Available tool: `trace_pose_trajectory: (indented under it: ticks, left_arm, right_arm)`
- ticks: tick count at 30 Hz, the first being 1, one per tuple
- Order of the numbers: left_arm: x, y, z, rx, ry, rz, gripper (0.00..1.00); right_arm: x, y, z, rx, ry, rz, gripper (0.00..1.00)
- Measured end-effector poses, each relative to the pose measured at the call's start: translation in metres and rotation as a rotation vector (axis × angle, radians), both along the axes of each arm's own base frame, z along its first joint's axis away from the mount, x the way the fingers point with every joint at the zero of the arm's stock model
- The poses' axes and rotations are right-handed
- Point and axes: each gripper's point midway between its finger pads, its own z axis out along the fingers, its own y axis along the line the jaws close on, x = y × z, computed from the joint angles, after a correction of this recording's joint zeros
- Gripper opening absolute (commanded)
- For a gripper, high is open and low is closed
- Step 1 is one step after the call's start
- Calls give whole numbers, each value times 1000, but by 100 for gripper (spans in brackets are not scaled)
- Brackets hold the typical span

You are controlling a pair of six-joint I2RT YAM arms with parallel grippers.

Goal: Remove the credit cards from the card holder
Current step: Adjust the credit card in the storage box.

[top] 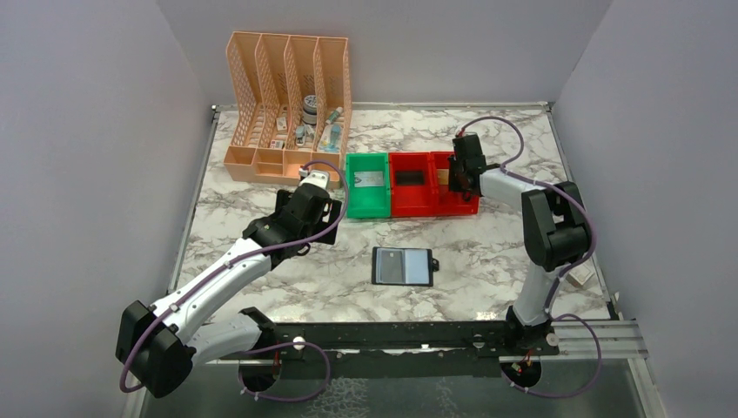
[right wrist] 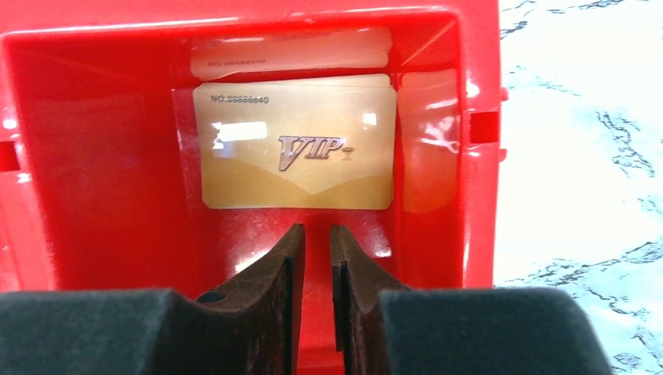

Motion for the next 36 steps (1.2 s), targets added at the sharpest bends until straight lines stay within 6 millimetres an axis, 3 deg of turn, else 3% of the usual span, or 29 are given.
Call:
trace_pose_trajectory:
  ticks: [29, 36]
  left_arm:
    - [0, -1, -2, -1, 8, -5, 99]
    - [0, -1, -2, -1, 8, -5, 99]
  right_arm:
    - [18, -6, -3, -47, -64, -63, 21]
    - [18, -1, -1, -29, -70, -51, 28]
